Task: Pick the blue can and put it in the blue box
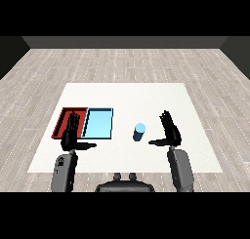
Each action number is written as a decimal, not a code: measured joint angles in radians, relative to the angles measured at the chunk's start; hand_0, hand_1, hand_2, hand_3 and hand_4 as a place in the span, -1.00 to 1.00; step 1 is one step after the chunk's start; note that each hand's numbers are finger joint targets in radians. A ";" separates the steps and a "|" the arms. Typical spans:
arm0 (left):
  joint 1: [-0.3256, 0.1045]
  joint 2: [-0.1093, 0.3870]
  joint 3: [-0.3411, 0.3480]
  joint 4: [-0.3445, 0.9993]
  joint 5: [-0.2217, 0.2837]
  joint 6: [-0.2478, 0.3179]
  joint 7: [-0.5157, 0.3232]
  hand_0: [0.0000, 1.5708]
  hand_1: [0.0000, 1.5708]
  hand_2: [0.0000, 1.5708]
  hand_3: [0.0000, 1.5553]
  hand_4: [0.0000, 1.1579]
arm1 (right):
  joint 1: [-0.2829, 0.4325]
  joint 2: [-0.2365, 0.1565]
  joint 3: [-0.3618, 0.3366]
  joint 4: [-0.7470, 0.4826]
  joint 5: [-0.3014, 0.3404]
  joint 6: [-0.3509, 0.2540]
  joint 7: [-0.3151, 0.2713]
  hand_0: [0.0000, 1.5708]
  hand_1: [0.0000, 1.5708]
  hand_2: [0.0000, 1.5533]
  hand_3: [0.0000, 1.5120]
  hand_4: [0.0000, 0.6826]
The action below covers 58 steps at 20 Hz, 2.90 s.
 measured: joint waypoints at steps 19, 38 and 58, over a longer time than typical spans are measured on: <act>0.008 -0.001 0.009 -0.032 0.030 -0.008 0.013 -1.00 -1.00 -1.00 -1.00 -1.00 | -0.057 0.055 0.139 0.163 -0.109 -0.152 -0.059 -1.00 -1.00 -1.00 -1.00 -1.00; 0.003 -0.018 -0.006 -0.035 0.023 0.010 0.028 -1.00 -1.00 -1.00 -1.00 -1.00 | -0.189 0.056 0.187 0.470 -0.209 -0.174 -0.197 -1.00 -1.00 -1.00 -1.00 -1.00; -0.041 0.010 0.031 -0.019 0.055 0.004 0.054 -1.00 -1.00 -1.00 -1.00 -1.00 | -0.311 0.056 0.275 0.671 -0.282 -0.324 -0.258 0.96 0.96 0.94 0.95 0.88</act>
